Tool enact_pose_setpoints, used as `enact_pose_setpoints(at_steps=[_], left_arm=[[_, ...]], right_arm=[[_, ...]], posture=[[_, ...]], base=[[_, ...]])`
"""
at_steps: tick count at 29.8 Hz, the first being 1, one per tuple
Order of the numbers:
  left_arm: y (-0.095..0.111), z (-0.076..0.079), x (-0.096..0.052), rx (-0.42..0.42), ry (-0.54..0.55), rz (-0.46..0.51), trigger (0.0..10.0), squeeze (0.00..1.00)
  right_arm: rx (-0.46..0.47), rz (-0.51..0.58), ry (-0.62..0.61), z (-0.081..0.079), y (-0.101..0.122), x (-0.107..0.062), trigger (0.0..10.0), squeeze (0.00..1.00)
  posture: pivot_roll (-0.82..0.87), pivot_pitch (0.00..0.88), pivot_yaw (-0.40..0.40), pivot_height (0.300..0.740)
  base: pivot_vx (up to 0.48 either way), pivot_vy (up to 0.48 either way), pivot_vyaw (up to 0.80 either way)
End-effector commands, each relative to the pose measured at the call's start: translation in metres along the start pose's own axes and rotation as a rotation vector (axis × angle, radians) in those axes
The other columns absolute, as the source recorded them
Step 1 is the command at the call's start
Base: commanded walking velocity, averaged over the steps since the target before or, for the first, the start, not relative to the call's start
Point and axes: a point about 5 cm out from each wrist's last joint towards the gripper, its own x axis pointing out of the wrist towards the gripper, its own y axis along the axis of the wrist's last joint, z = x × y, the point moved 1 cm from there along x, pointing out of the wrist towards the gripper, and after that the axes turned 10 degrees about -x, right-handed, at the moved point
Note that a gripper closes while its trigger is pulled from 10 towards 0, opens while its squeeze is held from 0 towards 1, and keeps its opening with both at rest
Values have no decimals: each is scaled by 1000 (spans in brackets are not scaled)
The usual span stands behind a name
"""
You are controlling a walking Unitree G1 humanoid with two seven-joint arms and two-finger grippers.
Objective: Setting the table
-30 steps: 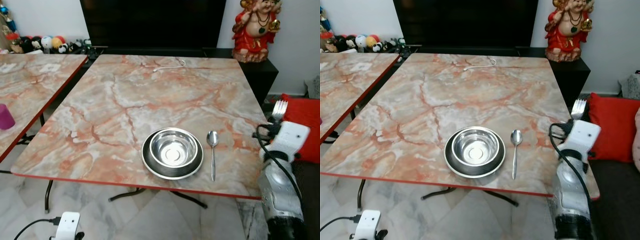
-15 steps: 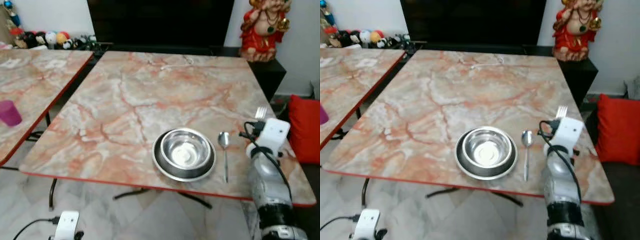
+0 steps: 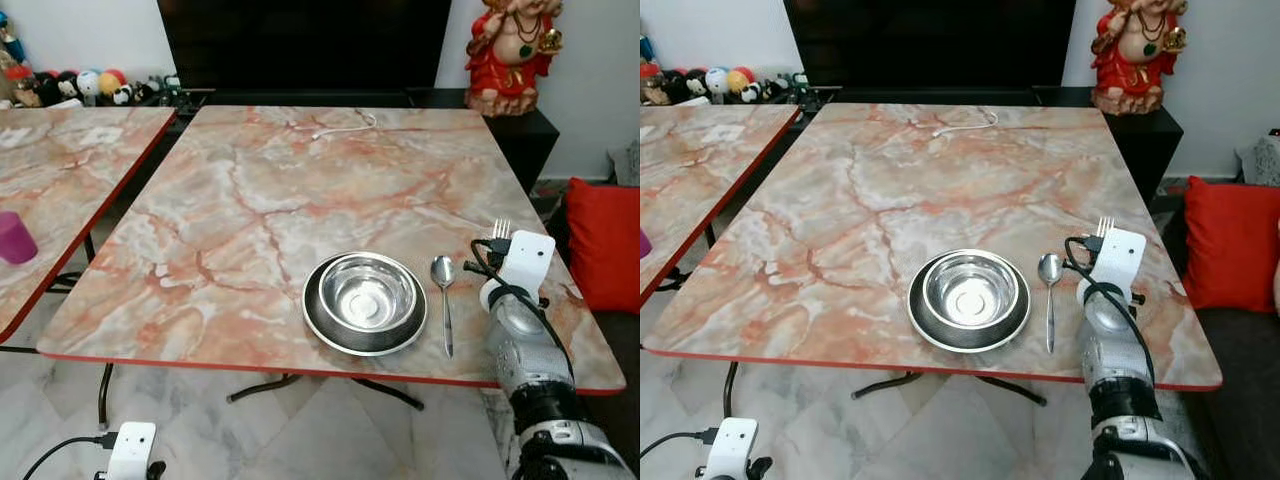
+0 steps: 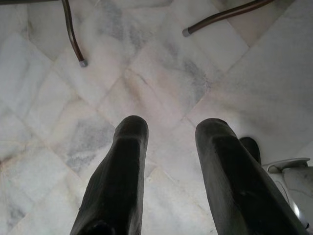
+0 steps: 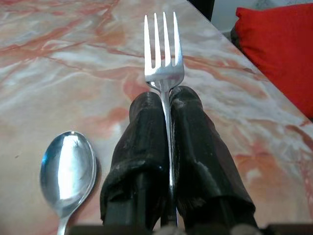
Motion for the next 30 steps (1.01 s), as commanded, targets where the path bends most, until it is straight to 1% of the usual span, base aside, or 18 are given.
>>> enact_pose_setpoints(at_steps=[1,6,9,12,13,14,17,23,30], left_arm=[[-4,-1,-1,3,-4,-21,10000,0],[-4,-1,-1,2,-5,-20,10000,0],[-4,-1,-1,3,-4,-20,10000,0],[-4,-1,-1,4,-4,-20,10000,0],[-4,-1,-1,4,-4,-20,10000,0],[-4,-1,-1,4,-4,-20,10000,0],[-4,-1,-1,5,-5,-19,10000,0],[-4,-1,-1,6,-5,-19,10000,0],[-4,-2,-1,5,-3,-18,10000,0]], right_arm=[[34,3,39,-5,5,4,10000,0],[68,-47,82,-10,0,8,10000,0],[52,-71,74,-9,-4,8,10000,0],[49,-71,70,-10,-6,8,10000,0],[22,-74,65,-9,-9,8,10000,0],[22,-74,65,-9,-9,8,10000,0],[-21,-81,65,-7,-15,7,10000,0],[-29,-85,69,-7,-19,7,10000,0],[-32,-55,80,-10,-23,5,10000,0]], posture=[[77,11,20,740],[78,10,20,740],[83,15,19,740],[82,16,21,740],[82,16,22,740],[82,16,22,740],[82,16,22,740],[80,17,22,740],[84,17,22,740]], base=[[0,0,0],[0,0,0],[0,0,0],[0,0,0],[0,0,0],[0,0,0],[0,0,0],[0,0,0],[0,0,0]])
